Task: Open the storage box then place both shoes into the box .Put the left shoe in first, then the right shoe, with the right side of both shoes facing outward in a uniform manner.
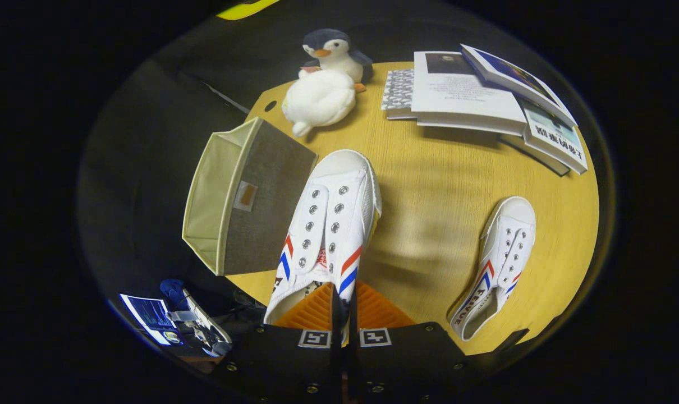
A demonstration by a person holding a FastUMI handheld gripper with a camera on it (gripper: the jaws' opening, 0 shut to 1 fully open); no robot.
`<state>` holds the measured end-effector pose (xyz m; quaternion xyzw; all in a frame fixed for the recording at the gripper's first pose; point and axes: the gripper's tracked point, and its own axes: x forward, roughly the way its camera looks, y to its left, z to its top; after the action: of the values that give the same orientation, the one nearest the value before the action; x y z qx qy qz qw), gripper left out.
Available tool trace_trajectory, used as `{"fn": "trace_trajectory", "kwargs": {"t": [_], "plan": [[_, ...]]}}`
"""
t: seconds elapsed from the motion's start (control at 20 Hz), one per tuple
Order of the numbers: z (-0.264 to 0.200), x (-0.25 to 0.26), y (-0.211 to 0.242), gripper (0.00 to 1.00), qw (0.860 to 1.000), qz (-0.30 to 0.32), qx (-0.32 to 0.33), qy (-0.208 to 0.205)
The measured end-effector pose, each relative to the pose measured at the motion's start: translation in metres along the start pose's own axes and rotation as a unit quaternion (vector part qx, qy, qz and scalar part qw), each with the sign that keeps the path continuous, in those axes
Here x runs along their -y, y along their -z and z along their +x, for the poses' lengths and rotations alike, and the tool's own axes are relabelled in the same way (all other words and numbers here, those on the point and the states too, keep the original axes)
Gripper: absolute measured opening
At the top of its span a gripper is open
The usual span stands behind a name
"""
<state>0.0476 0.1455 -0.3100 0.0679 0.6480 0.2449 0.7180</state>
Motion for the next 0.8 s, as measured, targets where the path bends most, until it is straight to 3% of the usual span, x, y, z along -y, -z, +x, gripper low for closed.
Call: {"fn": "trace_trajectory", "kwargs": {"t": [0.5, 0.8], "plan": [[-0.046, -0.072, -0.052, 0.04, 0.997, -0.041, 0.058, -0.041], [-0.038, -0.133, -0.086, 0.04, 0.992, -0.08, 0.066, -0.065]]}}
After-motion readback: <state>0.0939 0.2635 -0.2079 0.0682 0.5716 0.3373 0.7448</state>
